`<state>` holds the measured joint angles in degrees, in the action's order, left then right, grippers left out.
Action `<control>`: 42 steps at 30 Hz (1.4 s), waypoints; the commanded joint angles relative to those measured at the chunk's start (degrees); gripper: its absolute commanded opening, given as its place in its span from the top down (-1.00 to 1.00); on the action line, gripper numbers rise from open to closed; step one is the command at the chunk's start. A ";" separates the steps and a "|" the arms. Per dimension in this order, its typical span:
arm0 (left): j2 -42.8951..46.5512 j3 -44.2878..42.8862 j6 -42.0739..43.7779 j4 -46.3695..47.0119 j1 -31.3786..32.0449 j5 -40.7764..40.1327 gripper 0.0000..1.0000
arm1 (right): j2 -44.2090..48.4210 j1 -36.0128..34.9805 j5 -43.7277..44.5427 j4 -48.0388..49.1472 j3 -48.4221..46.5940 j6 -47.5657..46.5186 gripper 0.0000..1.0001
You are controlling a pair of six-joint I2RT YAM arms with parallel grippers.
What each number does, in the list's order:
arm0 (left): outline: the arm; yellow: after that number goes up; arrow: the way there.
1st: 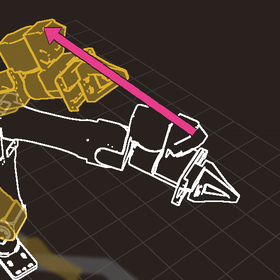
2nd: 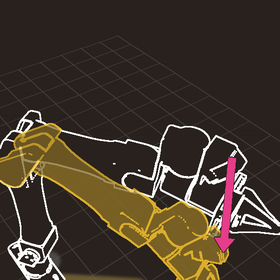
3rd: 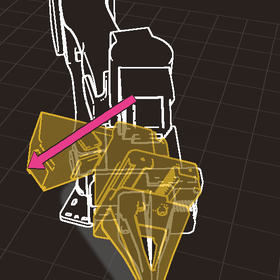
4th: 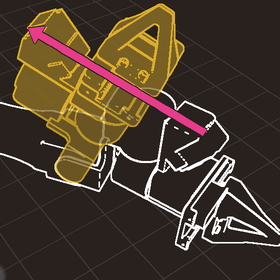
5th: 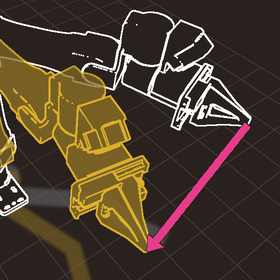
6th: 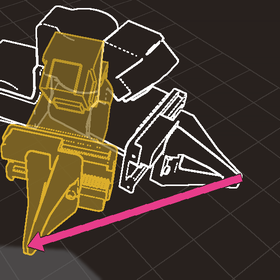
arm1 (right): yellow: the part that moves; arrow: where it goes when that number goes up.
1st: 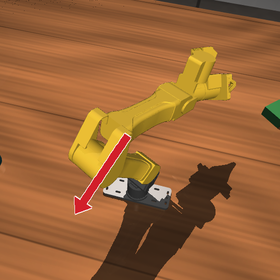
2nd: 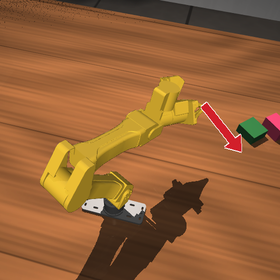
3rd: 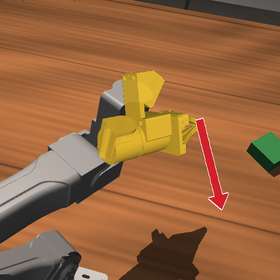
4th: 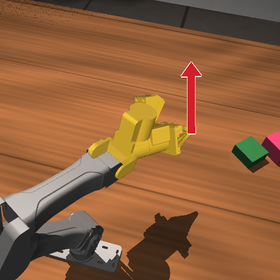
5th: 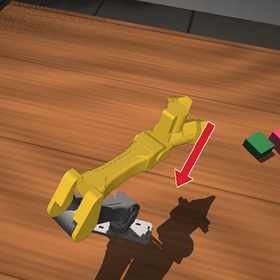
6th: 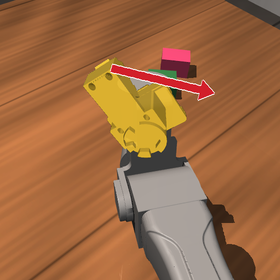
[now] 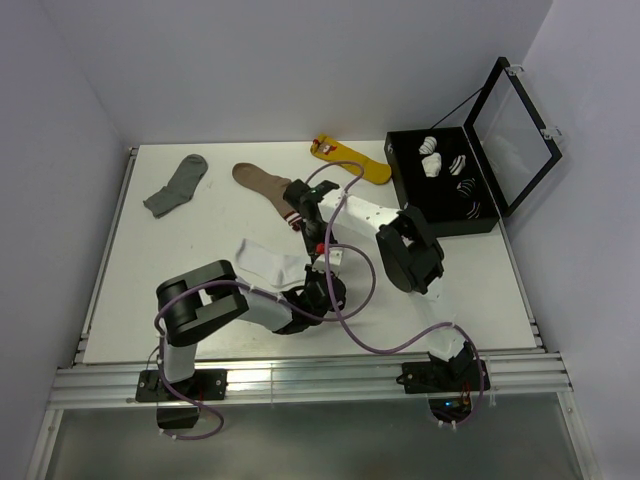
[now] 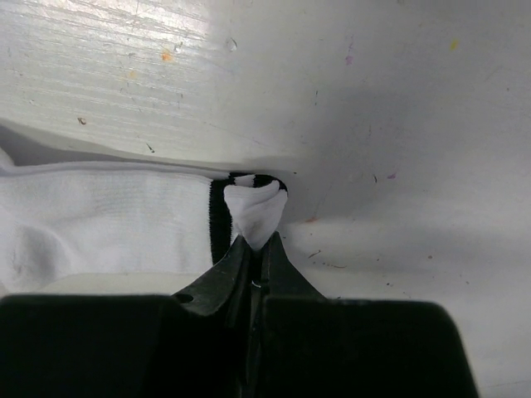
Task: Roll the socks
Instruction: Roll the sock at the center of the board.
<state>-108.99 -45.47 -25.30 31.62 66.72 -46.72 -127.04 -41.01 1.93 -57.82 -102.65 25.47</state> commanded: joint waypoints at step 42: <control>9.94 14.45 -26.91 1.52 -19.70 29.40 0.99 | 26.86 11.39 -27.77 62.73 46.57 15.83 0.11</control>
<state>-96.77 -30.68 -51.83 36.42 47.72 -21.47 -100.53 -30.13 -23.09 -4.89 -57.28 39.62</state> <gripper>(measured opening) 0.012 0.440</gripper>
